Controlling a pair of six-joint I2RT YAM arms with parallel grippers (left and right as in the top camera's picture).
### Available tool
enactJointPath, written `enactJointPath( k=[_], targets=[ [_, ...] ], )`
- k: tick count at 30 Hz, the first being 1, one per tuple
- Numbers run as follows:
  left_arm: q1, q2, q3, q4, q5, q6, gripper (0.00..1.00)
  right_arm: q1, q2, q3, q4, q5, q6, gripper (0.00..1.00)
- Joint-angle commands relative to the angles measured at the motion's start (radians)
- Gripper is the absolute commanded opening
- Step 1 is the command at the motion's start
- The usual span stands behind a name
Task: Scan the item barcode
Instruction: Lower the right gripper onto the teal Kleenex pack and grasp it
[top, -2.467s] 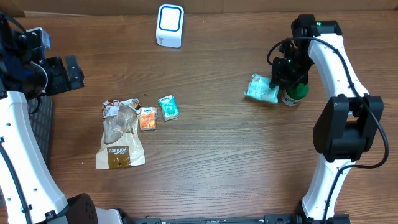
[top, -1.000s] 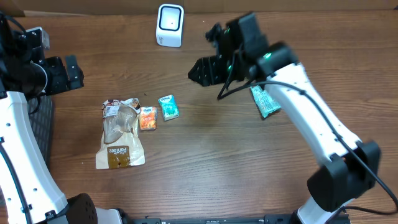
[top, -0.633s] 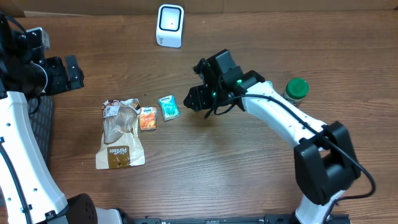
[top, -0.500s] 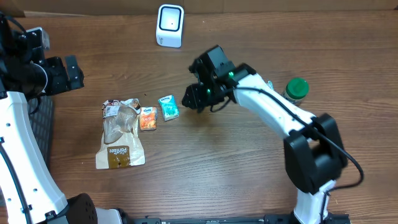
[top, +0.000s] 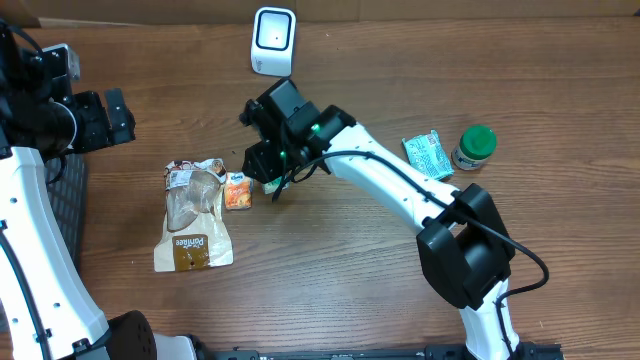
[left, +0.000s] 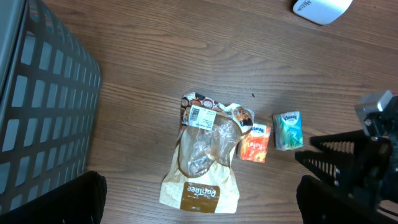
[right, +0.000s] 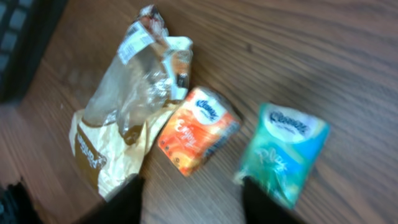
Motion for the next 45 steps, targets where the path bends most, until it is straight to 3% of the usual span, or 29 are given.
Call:
enactJointPath(
  k=[1,6,15,21,30,35,45],
  targets=[
    [0.008,0.003,0.012,0.002,0.003,0.023,1.0,0.008,0.039,-0.015,0.032,0.041,-0.001,0.26],
    [0.008,0.003,0.012,0.002,0.003,0.023,1.0,0.026,0.117,-0.016,0.061,0.035,0.006,0.14],
    [0.008,0.003,0.012,0.002,0.003,0.023,1.0,0.051,0.156,-0.016,0.006,0.036,0.008,0.08],
    [0.008,0.003,0.012,0.002,0.003,0.023,1.0,0.035,0.165,-0.016,-0.079,0.14,0.064,0.06],
    [0.008,0.003,0.012,0.002,0.003,0.023,1.0,-0.091,0.165,-0.016,-0.145,0.14,0.126,0.04],
    [0.008,0.003,0.012,0.002,0.003,0.023,1.0,-0.143,0.165,-0.013,-0.091,0.011,0.133,0.04],
    [0.008,0.003,0.012,0.002,0.003,0.023,1.0,-0.12,0.019,0.012,-0.15,-0.054,0.089,0.04]
  ],
)
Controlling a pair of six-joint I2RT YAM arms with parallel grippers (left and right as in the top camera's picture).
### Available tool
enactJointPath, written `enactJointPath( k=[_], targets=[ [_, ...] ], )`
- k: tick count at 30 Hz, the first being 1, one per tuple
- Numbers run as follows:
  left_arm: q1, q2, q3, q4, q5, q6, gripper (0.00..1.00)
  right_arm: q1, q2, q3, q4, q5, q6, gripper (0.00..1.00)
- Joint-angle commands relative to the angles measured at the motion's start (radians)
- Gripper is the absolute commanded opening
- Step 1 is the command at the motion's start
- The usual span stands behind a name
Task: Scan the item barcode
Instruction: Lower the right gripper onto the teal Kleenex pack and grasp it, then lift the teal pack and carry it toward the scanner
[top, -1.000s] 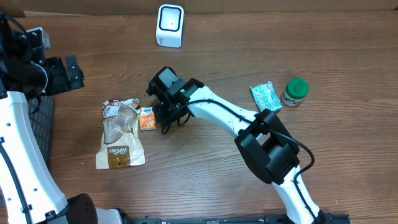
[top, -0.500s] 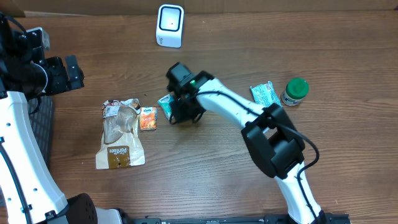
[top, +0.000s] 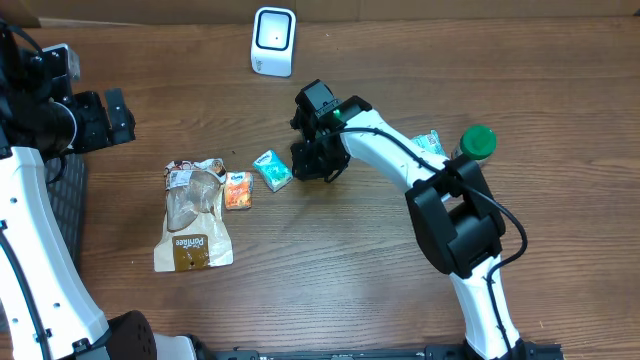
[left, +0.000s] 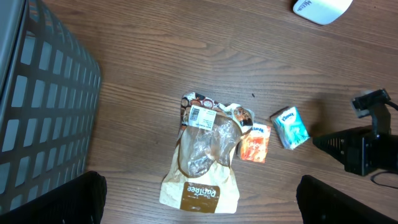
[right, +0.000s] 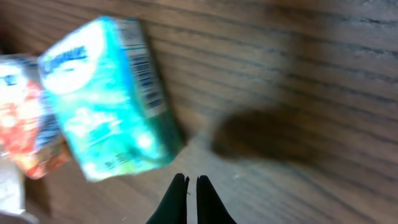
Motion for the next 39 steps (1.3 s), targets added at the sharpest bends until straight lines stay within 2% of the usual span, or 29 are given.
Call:
enactJointPath(
  k=[1,4,9,14,19,24,31,35,39],
  targets=[
    [0.008,0.003,0.012,0.002,0.003,0.023,1.0,0.032,-0.121,0.027,0.012,-0.064,-0.014,0.04],
    [0.008,0.003,0.012,0.002,0.003,0.023,1.0,0.069,-0.124,0.027,0.027,-0.069,-0.014,0.04],
    [0.008,0.003,0.012,0.002,0.003,0.023,0.99,0.128,-0.116,0.027,0.092,-0.065,-0.014,0.14],
    [0.008,0.003,0.012,0.002,0.003,0.023,1.0,0.185,-0.11,0.006,0.187,0.063,-0.014,0.2],
    [0.008,0.003,0.012,0.002,0.003,0.023,1.0,0.222,-0.069,0.006,0.237,0.093,-0.014,0.21],
    [0.008,0.003,0.012,0.002,0.003,0.023,1.0,0.202,-0.005,0.006,0.197,0.097,0.019,0.2],
    [0.008,0.003,0.012,0.002,0.003,0.023,1.0,0.177,0.026,0.005,0.15,0.13,0.137,0.2],
    [0.008,0.003,0.012,0.002,0.003,0.023,1.0,0.175,0.047,0.005,0.151,0.132,0.141,0.2],
    [0.008,0.003,0.012,0.002,0.003,0.023,1.0,0.156,0.049,0.005,0.131,0.254,0.151,0.19]
  ],
)
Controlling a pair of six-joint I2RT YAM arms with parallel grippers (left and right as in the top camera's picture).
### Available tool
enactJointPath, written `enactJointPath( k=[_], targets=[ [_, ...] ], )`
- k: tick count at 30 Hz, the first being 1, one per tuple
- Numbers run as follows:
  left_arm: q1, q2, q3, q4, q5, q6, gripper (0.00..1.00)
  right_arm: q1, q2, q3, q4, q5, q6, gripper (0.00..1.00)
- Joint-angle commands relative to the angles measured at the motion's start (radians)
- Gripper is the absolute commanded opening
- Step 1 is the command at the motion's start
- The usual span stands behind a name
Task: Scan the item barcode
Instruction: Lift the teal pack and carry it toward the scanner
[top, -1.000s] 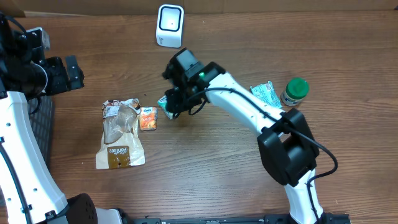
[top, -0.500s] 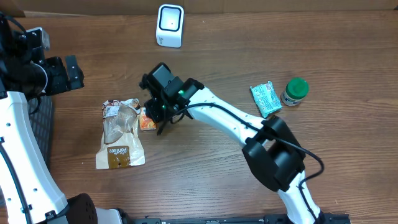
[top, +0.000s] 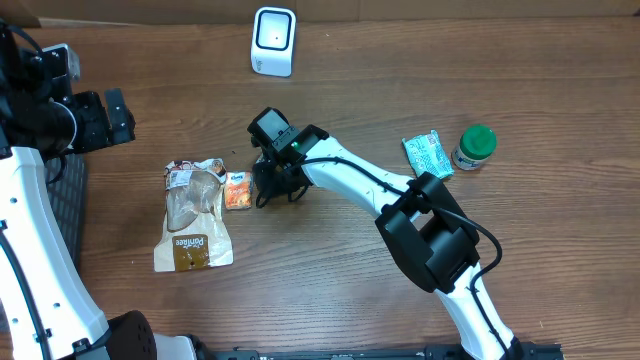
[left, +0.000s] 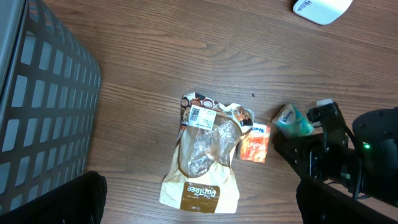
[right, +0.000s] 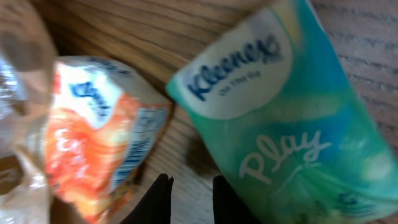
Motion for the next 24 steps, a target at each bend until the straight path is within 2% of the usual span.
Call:
enactJointPath(
  k=[1,6,8,14,16,18,20,24],
  targets=[
    [0.008,0.003,0.012,0.002,0.003,0.023,1.0,-0.032,0.011,0.0,-0.023,0.161,0.048,0.19],
    [0.008,0.003,0.012,0.002,0.003,0.023,1.0,-0.121,0.01,0.0,0.06,0.175,0.06,0.19],
    [0.008,0.003,0.012,0.002,0.003,0.023,1.0,-0.172,0.011,0.0,0.176,0.104,0.05,0.19],
    [0.008,0.003,0.012,0.002,0.003,0.023,1.0,-0.232,0.008,0.001,0.219,-0.048,0.038,0.21],
    [0.008,0.003,0.012,0.002,0.003,0.023,1.0,-0.237,0.006,0.003,0.219,-0.147,0.038,0.28],
    [0.008,0.003,0.012,0.002,0.003,0.023,1.0,-0.235,0.006,0.008,0.211,-0.244,0.061,0.45],
    [0.008,0.003,0.012,0.002,0.003,0.023,1.0,-0.221,0.006,0.008,0.204,-0.279,0.13,0.55],
    [0.008,0.003,0.012,0.002,0.003,0.023,1.0,-0.186,0.008,0.008,0.203,-0.179,0.236,0.57]
  ],
)
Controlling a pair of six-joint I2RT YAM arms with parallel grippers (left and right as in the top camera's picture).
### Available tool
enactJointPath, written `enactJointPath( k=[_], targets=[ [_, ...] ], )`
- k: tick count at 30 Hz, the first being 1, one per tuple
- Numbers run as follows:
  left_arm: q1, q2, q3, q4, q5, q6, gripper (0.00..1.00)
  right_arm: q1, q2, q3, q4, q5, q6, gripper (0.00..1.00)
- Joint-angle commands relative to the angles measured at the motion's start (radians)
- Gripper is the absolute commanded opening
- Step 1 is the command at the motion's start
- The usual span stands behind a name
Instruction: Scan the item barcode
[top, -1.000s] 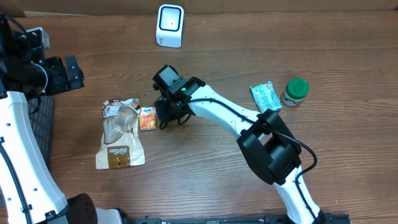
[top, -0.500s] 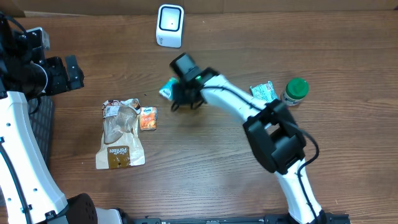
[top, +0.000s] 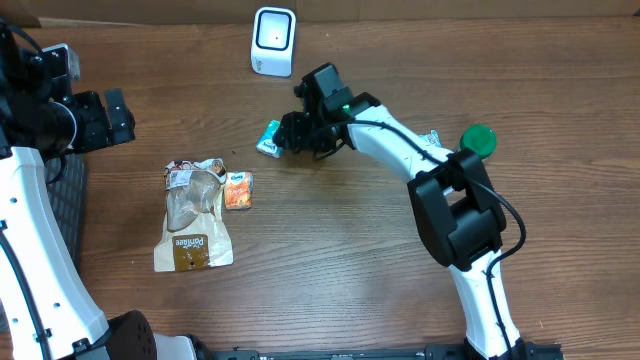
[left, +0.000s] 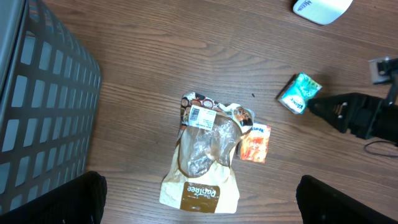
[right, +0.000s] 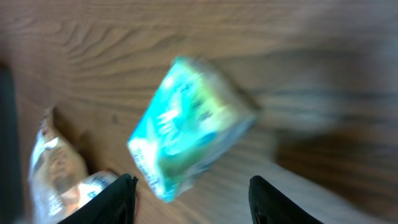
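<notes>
A teal Kleenex tissue pack (top: 268, 139) lies on the wooden table, below the white scanner (top: 273, 40). It shows blurred in the right wrist view (right: 189, 127) and small in the left wrist view (left: 299, 93). My right gripper (top: 288, 137) stands open just right of the pack, its fingers (right: 121, 199) spread wide with the pack ahead of them, not clamped. My left gripper (left: 199, 182) hangs open high over the left side, holding nothing.
An orange tissue pack (top: 238, 190) and a bread bag (top: 193, 215) lie left of centre. A second teal pack (top: 430, 148) and a green-lidded jar (top: 478, 140) sit at the right. A dark mesh basket (left: 43, 106) stands at the left edge.
The teal pack was next to the orange pack with my right gripper nearly shut over it. Now it lies farther back toward the scanner, and the right gripper is open beside it.
My right gripper was open over the teal pack beside the orange one. Then it was shut just right of the pack, which had turned. Then it stood narrow over the pack. Now the pack lies nearer the scanner. The left arm stayed still.
</notes>
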Motion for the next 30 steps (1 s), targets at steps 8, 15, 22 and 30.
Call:
enactJointPath(
  k=[8,15,22,30],
  targets=[
    [0.008,0.003,0.012,0.002,0.003,0.023,1.0,0.09,0.023,0.008,0.063,0.308,0.235,0.45],
    [0.008,0.003,0.012,0.002,0.003,0.023,1.0,0.09,0.072,0.008,0.062,0.296,0.235,0.28],
    [0.008,0.003,0.012,0.002,0.003,0.023,1.0,0.06,0.047,0.029,-0.039,0.202,0.093,0.04],
    [0.008,0.003,0.012,0.002,0.003,0.023,1.0,-0.089,-0.163,0.07,-0.42,-0.563,-0.616,0.04]
  ],
)
